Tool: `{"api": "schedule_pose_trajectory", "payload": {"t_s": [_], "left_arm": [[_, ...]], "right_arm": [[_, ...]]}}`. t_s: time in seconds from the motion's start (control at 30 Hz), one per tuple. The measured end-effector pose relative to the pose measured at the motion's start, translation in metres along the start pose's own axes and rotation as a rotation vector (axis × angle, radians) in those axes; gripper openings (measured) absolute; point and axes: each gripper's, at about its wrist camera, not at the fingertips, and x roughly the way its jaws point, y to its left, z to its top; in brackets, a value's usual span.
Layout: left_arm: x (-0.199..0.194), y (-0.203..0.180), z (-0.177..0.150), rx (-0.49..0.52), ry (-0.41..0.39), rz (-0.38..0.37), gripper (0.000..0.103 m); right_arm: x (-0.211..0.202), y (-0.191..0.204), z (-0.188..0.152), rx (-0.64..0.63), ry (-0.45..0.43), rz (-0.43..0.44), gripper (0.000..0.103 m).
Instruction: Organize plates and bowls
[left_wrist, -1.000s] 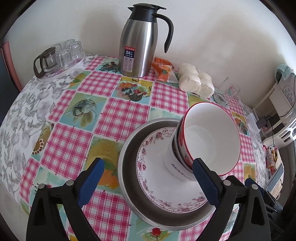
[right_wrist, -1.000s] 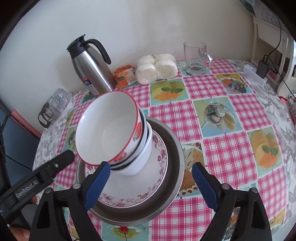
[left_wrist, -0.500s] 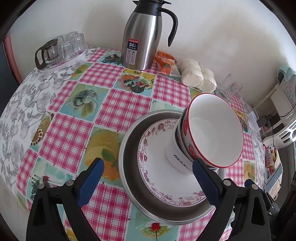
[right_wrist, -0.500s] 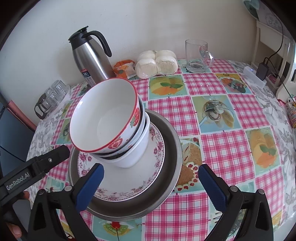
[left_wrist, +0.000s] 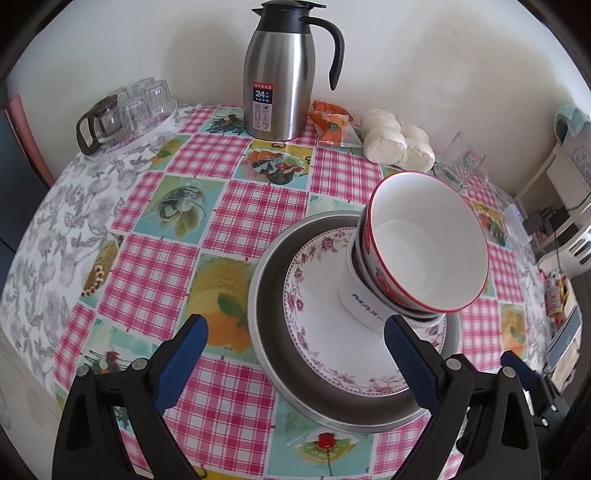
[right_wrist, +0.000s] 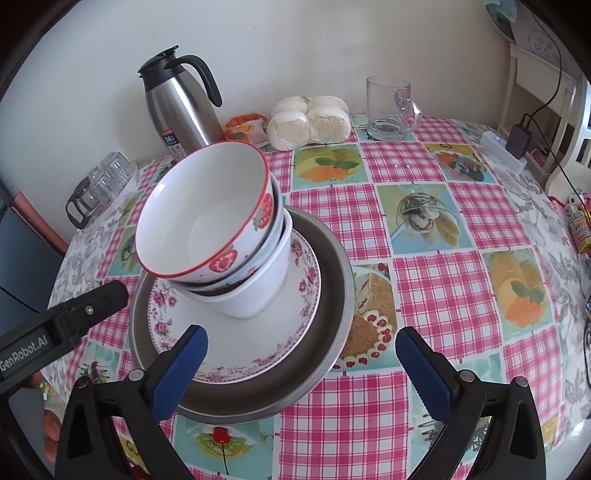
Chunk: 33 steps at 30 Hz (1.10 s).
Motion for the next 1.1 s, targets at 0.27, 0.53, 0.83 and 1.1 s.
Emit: {"api": "schedule_pose_trajectory", "payload": {"t_s": [0.27, 0.53, 0.83, 1.1], "left_arm": [[-0.002, -0.004, -0.011, 0.020, 0.008, 0.034, 0.096], [-0.004, -0.006, -0.028, 0.041, 0.014, 0.080, 0.096], [0.000, -0.001, -0.049, 0.033, 0.063, 0.095, 0.096], [0.008, 0.000, -0.068, 0.056, 0.115, 0.127, 0.096]], "right_arm": [[-0.003, -0.007, -0.009, 0.016, 0.003, -0.011, 0.103], [-0.006, -0.013, -0.022, 0.027, 0.008, -0.020, 0.103], [-0.008, -0.014, -0.039, 0.025, 0.015, -0.030, 0.103], [-0.009, -0.013, -0.050, 0.011, 0.025, -0.045, 0.103]]}}
